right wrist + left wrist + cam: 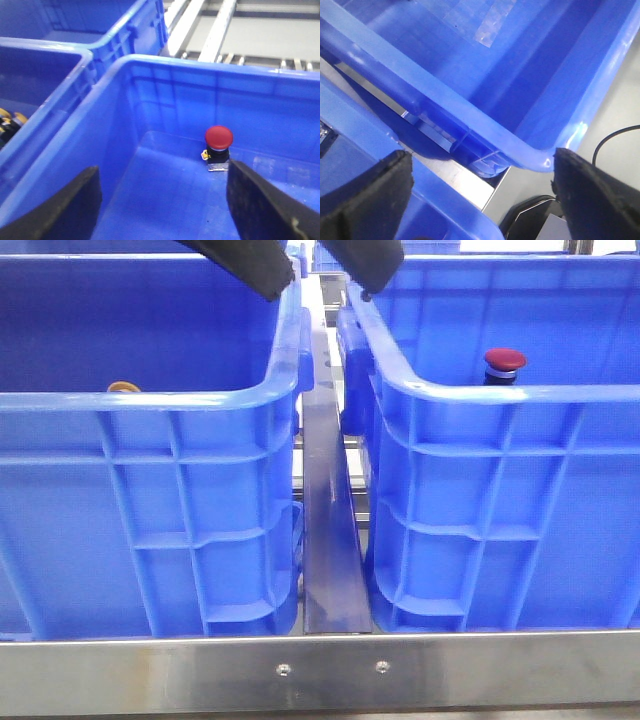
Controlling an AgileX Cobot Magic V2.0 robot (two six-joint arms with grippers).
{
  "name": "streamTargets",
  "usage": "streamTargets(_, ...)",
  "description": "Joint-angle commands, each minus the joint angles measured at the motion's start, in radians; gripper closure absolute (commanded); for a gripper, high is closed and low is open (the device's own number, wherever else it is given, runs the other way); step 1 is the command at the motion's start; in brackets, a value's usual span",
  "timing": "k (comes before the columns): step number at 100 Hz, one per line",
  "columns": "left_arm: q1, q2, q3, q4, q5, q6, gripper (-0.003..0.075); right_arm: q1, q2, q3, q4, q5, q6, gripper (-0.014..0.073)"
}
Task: Pick red and yellow buttons and place in box
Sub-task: 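Move the left gripper back over the button crate, then grasp a yellow-capped button with the left gripper and lift it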
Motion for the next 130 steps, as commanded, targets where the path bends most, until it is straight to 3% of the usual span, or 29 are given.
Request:
streamTargets(1, 0.028, -0.033, -0.067, -0.019, -0.038, -0.012, 0.0174, -0.001, -0.069, -0.003, 0.017, -0.01, -0.009, 0.0048)
streamTargets(20, 0.166, -0.033, -0.162, -0.003, 0.067, -0.107, 0.0174, -0.001, -0.121, 0.005, 0.017, -0.013, -0.009, 0.0048)
streamTargets(43, 0.37, -0.027, -0.172, 0.154, 0.209, -0.252, 0.0174, -0.001, -0.121, 0.005, 0.017, -0.013, -0.009, 0.0048)
streamTargets(65, 0.519, 0.025, -0.174, 0.182, 0.346, -0.285, 0.0174, -0.001, -0.121, 0.005, 0.017, -0.015, -0.009, 0.0048)
streamTargets(130, 0.545, 0.311, -0.352, 0.159, 0.403, -0.283, 0.0174, -0.001, -0.121, 0.005, 0.017, -0.032, -0.009, 0.0048)
